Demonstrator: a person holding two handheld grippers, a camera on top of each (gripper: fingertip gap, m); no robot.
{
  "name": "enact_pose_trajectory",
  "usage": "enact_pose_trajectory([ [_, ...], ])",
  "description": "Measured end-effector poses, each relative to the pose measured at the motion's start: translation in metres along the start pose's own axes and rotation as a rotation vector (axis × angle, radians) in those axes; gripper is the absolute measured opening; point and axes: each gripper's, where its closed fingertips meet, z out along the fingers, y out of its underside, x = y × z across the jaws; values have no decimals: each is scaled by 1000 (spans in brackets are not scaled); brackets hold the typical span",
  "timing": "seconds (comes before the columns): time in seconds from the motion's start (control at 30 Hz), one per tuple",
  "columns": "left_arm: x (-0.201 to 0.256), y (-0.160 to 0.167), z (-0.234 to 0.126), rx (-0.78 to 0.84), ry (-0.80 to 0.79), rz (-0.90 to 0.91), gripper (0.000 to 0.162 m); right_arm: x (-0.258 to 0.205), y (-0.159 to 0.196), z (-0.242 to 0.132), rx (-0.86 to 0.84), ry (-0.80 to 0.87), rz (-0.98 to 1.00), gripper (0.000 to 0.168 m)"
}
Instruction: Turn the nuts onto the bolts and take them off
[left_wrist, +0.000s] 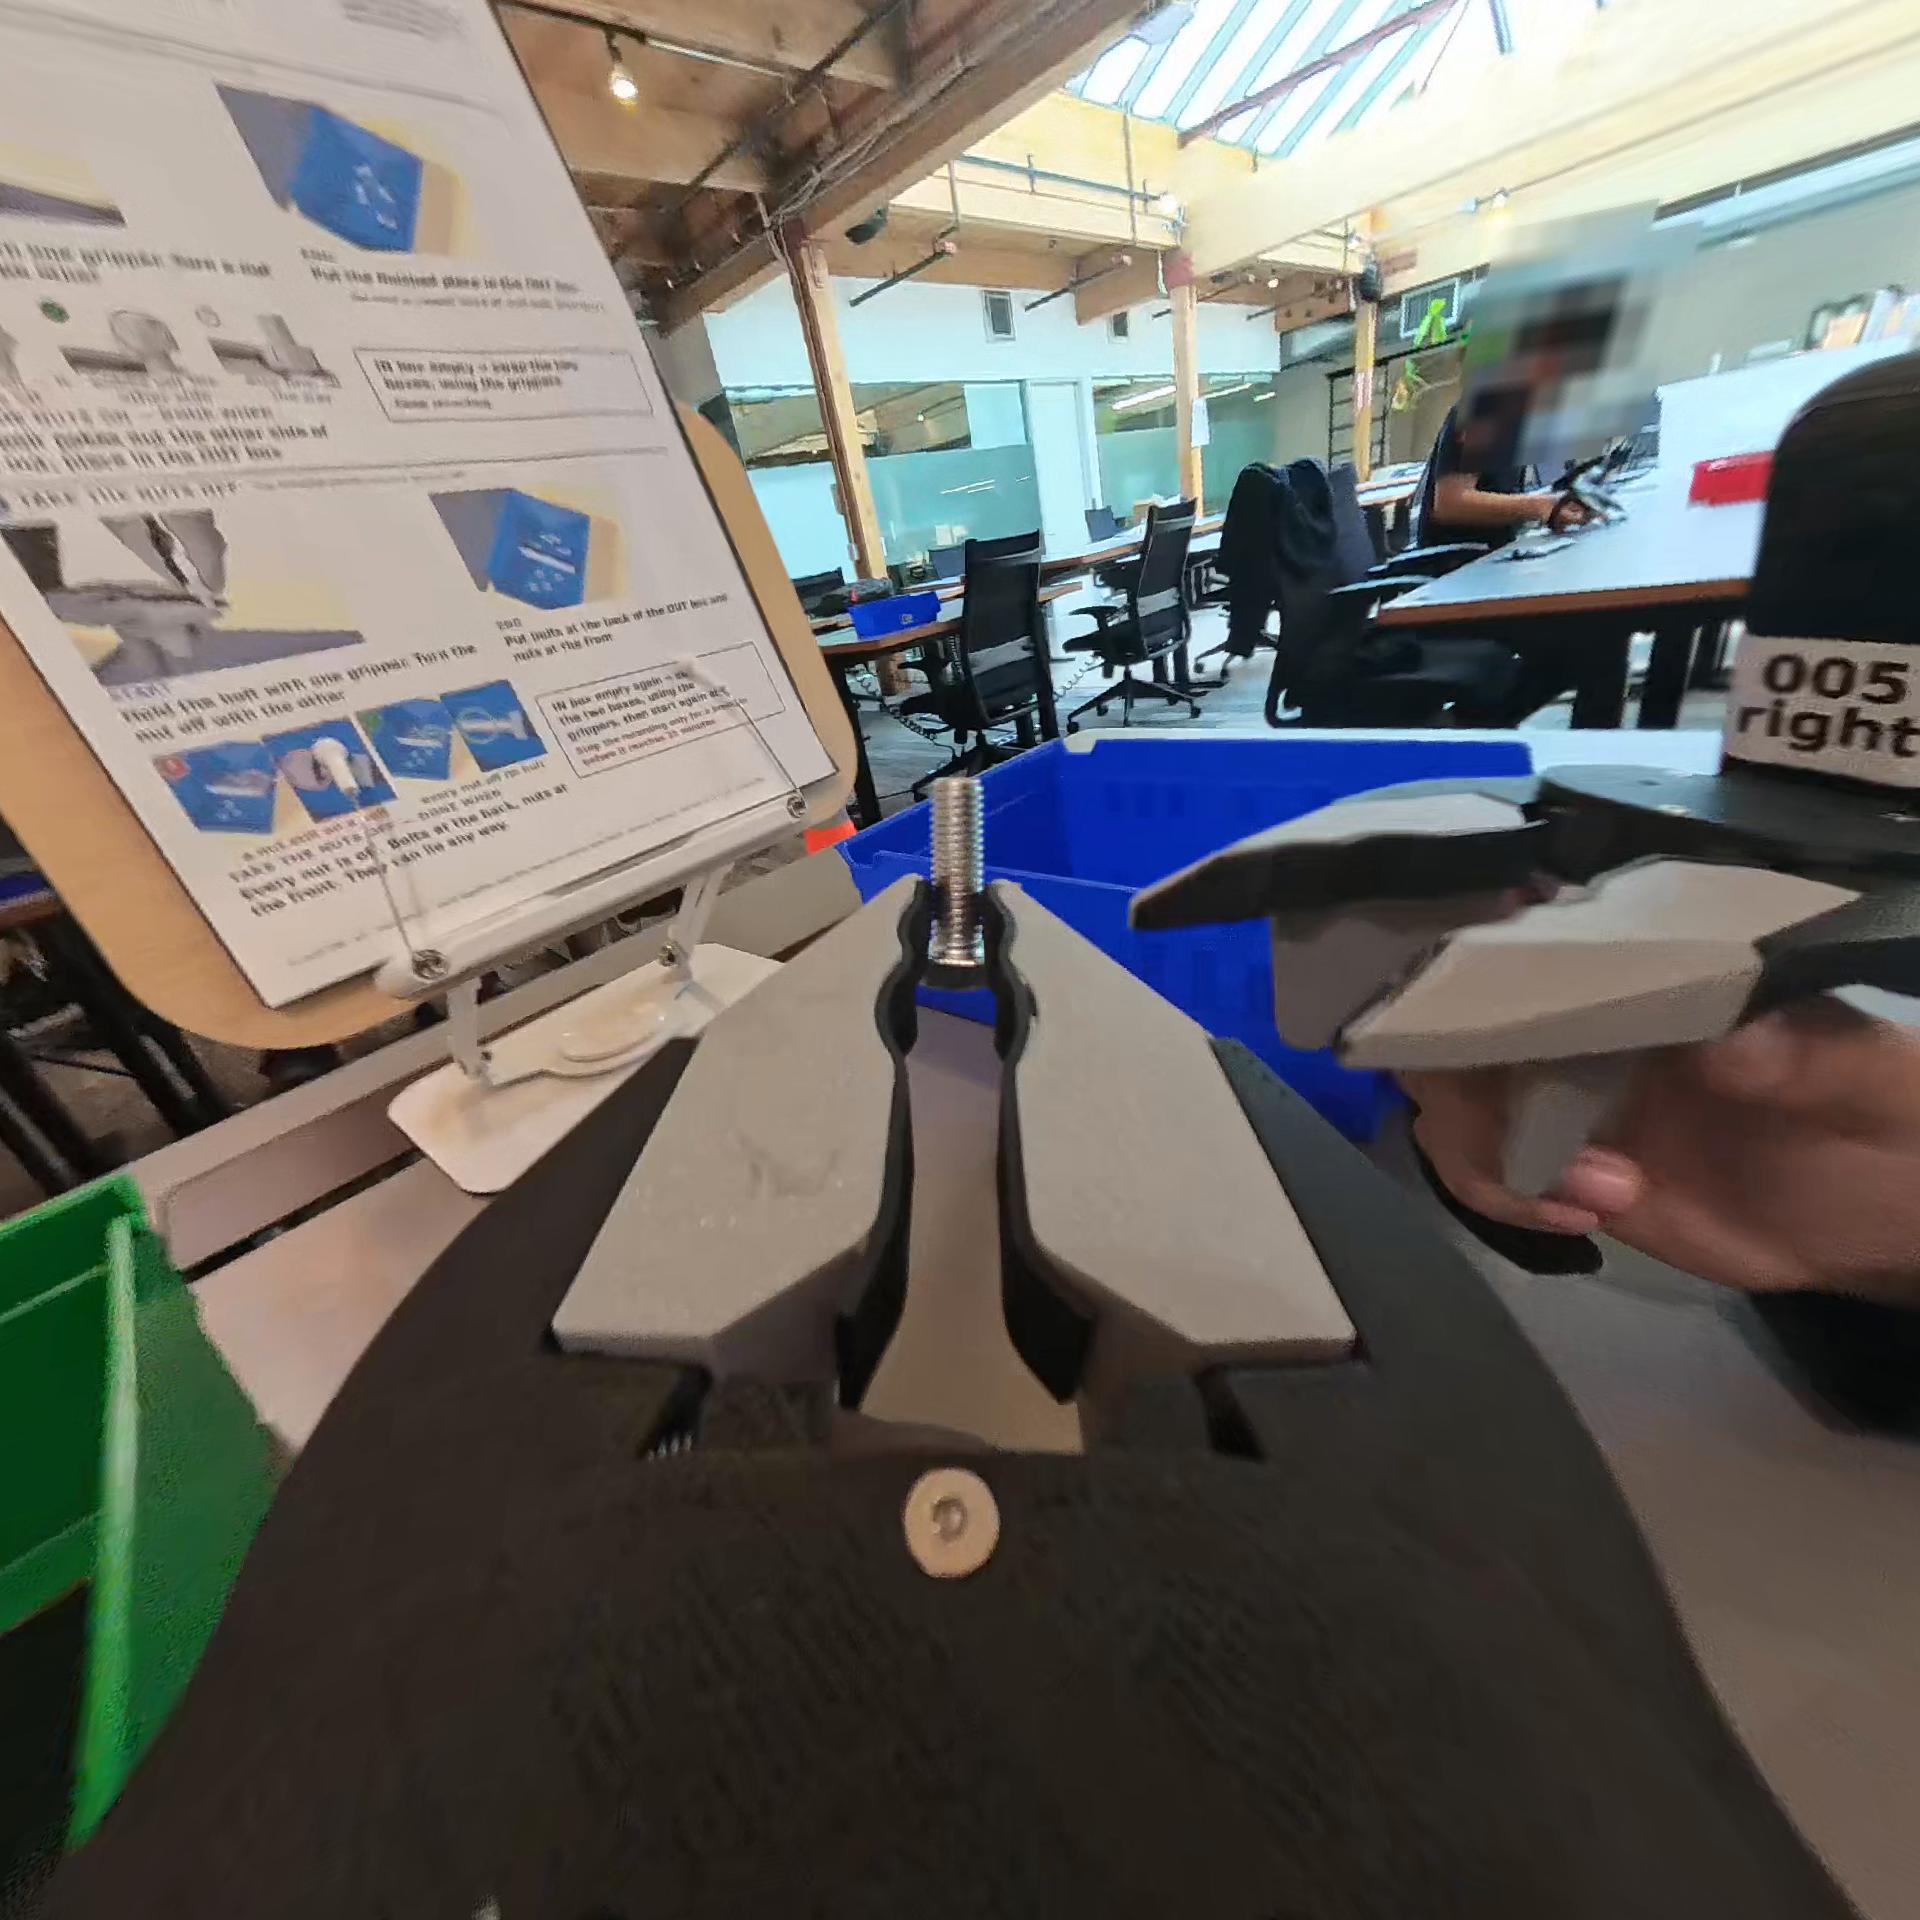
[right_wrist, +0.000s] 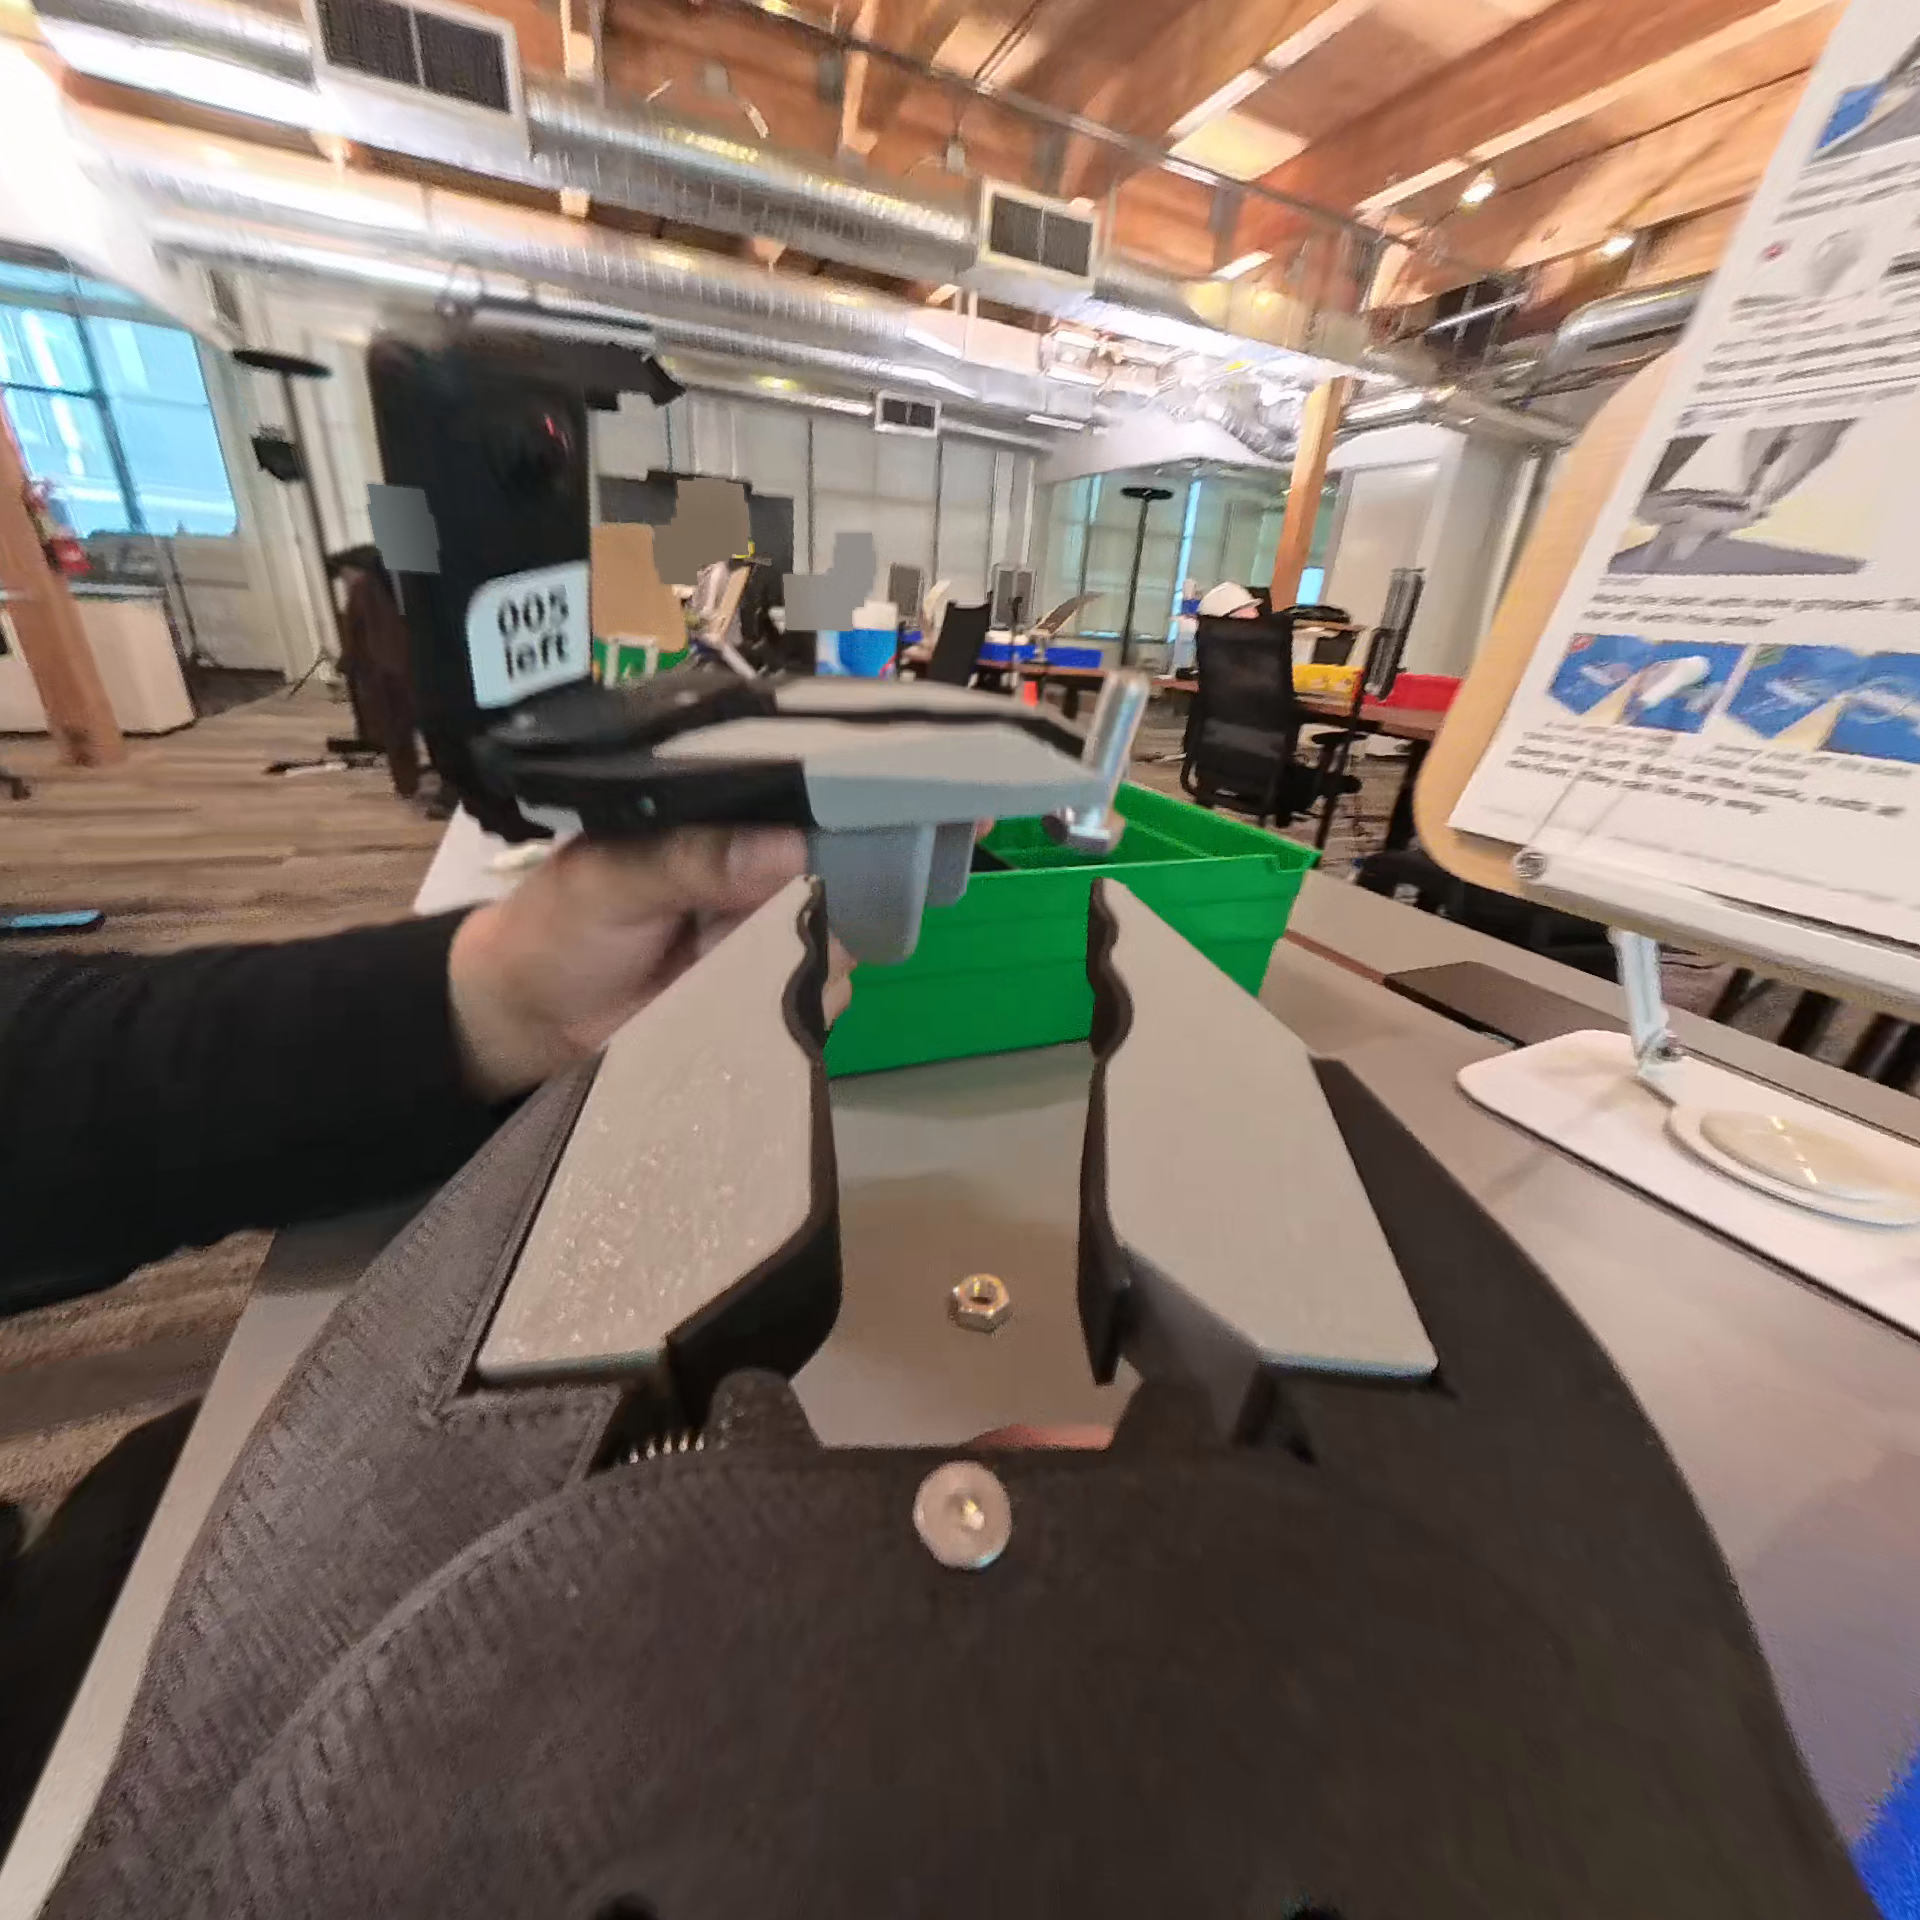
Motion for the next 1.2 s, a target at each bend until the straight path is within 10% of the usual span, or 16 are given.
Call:
enact_pose_trajectory([
  [0.23, 2, 34, 9, -4, 47, -82, 6, 34, 5, -2, -51, 205, -3, 39],
  [1.2, 9, 57, 5, -35, 71, -97, 7, 41, 43, 3, -149, 154, 211, 51],
])
